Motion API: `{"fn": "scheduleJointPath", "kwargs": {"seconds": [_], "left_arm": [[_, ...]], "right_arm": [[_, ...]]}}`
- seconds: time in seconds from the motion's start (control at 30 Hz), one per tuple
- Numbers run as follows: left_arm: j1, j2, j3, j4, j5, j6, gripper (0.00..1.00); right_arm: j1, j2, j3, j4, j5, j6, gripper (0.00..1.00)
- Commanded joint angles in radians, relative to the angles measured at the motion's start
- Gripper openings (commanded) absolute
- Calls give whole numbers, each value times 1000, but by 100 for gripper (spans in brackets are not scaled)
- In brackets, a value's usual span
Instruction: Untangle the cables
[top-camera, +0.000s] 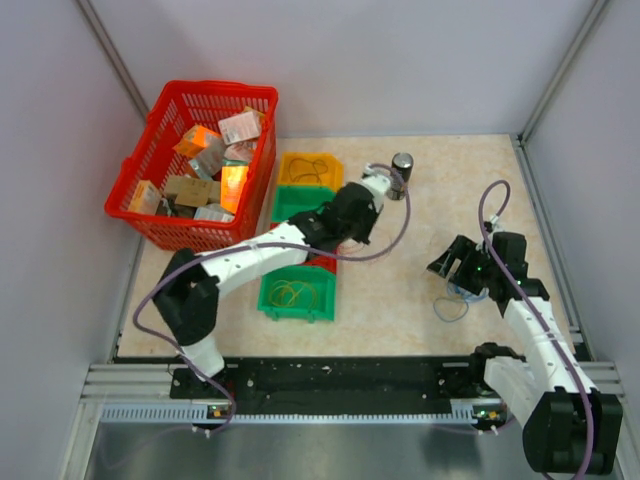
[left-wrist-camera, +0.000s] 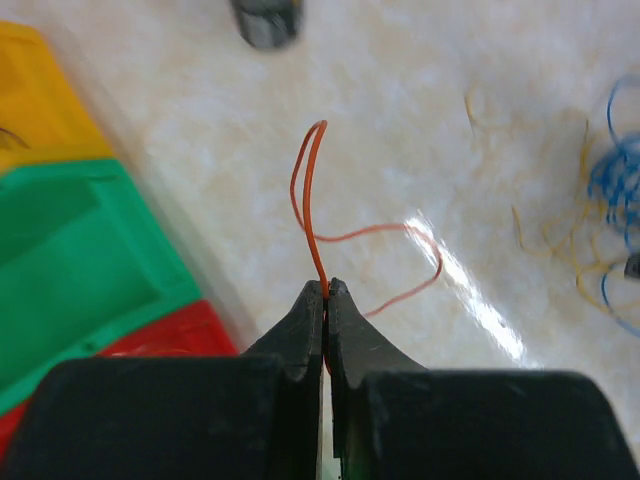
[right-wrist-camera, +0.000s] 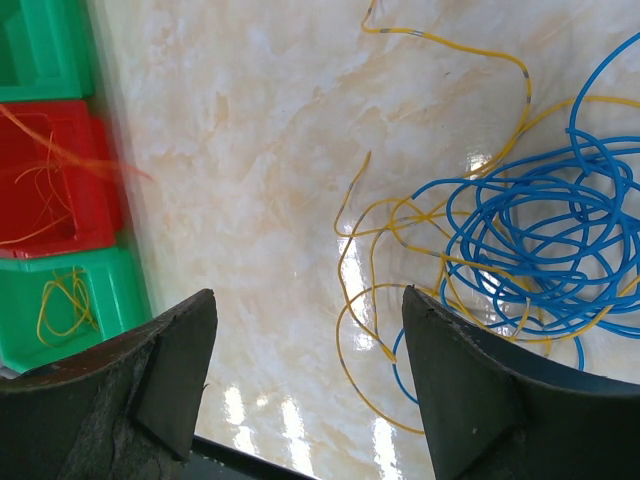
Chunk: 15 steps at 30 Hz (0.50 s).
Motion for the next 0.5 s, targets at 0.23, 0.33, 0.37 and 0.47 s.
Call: {"fn": "scheduleJointPath", "kwargs": {"seconds": [0.23,0.33,0.37,0.47], "left_arm": [[282,-119,60,168,-12,-20,0],[328,-88,65,183,5,-13,0],[343,-76,68,180,18,-13,0],[379,-22,83,139,24,-34,0]], "right_arm": [[7,1,1,34,-11,-13,74],[7,2,1,34,-11,-13,74],[8,1,1,34,-11,-13,74],[7,2,3,32,-14,-13,74]]}}
